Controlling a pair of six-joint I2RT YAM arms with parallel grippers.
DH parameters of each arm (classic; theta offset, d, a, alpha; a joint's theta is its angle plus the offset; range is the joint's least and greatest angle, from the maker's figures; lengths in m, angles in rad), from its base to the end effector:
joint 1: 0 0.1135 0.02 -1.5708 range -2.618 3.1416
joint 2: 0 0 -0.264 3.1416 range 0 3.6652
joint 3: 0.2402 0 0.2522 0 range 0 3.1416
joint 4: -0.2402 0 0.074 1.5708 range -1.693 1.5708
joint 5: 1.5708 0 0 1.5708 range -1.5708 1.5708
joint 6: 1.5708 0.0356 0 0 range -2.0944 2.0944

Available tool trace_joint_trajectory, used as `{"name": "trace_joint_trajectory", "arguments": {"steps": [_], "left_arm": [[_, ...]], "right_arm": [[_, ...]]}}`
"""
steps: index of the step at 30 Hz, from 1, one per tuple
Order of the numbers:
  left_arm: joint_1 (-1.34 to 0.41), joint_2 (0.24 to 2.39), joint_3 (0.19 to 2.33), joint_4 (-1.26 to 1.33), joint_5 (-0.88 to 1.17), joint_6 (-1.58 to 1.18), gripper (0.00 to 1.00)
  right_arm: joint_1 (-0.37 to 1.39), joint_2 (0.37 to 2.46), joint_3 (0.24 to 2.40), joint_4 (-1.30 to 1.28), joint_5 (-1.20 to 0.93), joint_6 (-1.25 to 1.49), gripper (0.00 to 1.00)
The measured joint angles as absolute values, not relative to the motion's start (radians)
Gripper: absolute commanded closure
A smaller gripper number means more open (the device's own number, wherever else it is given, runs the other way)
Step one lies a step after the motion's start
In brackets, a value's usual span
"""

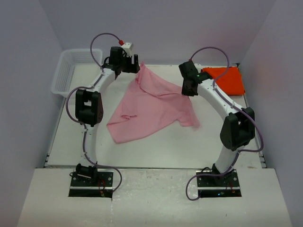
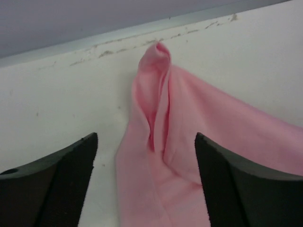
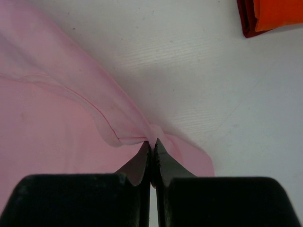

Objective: Fold and stack the t-shirts
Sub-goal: Flatten out the tshirt

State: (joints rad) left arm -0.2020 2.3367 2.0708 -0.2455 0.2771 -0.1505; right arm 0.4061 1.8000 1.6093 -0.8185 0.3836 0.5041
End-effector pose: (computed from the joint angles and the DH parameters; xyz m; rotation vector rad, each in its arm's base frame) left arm 0.5364 -0.1198 0.2443 0.2247 2.0877 -0.5022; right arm 0.3625 0.1414 0.2925 0.2595 2.4634 -0.1178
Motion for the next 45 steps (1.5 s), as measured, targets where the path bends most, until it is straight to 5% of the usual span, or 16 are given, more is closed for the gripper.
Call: {"name": "trace_joint_trajectory", "arguments": {"steps": [10,13,18,27,28,31,32,45], "left_arm": [[-0.294,1.969,1.757,-0.387,-0.157,-0.236,0.18],[-0.319,1.835,1.67,-0.391,-0.216,-0.271,0.28],[-0.352,1.727,1.574,-0.403,-0.269,-0.316,0.49],[-0.509,1.705,1.384,-0.461,-0.33,-0.326,0.5],[-0.526,1.705,1.365,-0.467,-0.33,-0.326,0.5],[-0.562,1.705,1.327,-0.483,-0.347,-0.325,0.5],[-0.573,1.706,1.323,-0.488,-0.359,-0.322,0.5],[-0.698,1.85,1.279,-0.479,-0.539,-0.336,0.59]], "right_arm": [[0.353,1.843,1.628,-0.81,0.33,0.497,1.0],[0.352,1.832,1.596,-0.789,0.317,0.506,1.0],[0.354,1.724,1.381,-0.733,0.296,0.559,1.0],[0.362,1.409,1.032,-0.684,0.265,0.656,1.0],[0.363,1.398,1.03,-0.676,0.261,0.656,0.96],[0.366,1.382,1.021,-0.651,0.245,0.659,0.58],[0.368,1.38,1.019,-0.646,0.242,0.658,0.52],[0.374,1.367,1.171,-0.658,0.236,0.617,0.47]]}}
